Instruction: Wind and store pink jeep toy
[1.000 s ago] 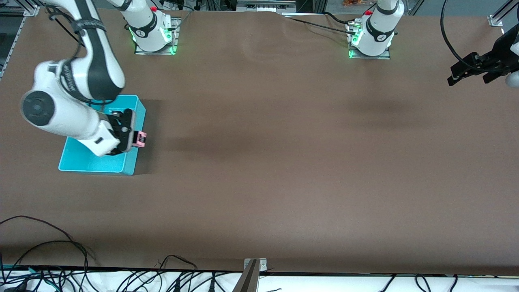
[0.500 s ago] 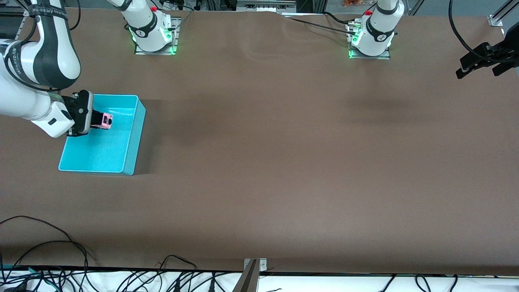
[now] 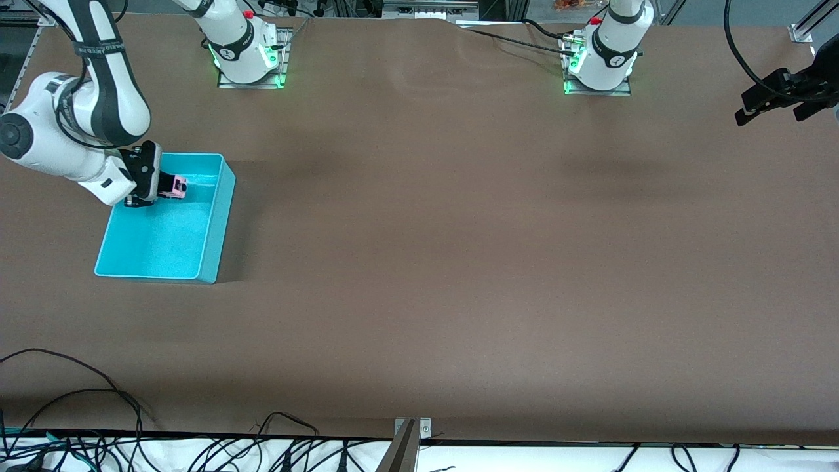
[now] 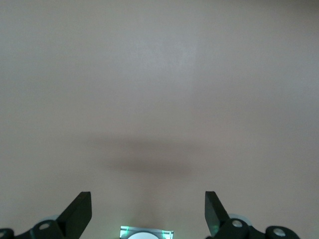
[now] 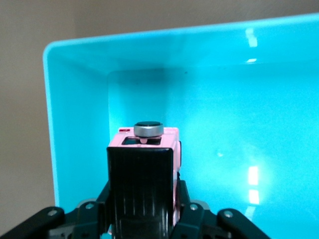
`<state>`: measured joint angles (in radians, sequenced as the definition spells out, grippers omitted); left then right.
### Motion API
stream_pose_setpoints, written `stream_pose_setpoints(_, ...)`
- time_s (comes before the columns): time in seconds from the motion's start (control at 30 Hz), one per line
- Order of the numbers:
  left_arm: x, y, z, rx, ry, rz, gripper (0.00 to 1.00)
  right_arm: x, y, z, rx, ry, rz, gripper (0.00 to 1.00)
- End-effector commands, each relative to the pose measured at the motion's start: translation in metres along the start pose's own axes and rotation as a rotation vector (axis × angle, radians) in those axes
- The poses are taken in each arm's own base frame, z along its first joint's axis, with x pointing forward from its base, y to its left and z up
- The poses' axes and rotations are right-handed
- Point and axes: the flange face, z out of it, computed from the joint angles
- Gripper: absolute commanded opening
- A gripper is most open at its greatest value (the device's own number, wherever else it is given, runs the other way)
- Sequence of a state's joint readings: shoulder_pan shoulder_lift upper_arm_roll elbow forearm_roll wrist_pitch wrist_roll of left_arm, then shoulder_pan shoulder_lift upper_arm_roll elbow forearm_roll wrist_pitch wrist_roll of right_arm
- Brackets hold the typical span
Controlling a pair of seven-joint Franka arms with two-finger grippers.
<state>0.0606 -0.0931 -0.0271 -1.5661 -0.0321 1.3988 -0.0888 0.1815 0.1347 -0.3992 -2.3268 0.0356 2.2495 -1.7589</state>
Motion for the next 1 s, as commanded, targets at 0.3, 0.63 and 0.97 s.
stream_pose_setpoints(0.3, 0.0, 0.0, -0.005, -0.018, -0.013, 0.005, 1.0, -0.008, 0.008, 0.044, 0.001, -0.024, -0.011, 0.04)
stream_pose_setpoints(0.63, 0.0, 0.0, -0.005, -0.018, -0.013, 0.005, 1.0, -0.007, 0.011, 0.065, 0.013, 0.016, 0.024, 0.17)
stream_pose_setpoints(0.97, 0.0, 0.001, 0.002, -0.016, -0.036, 0.003, 1.0, 0.003, 0.023, 0.051, -0.015, 0.025, 0.011, 1.0)
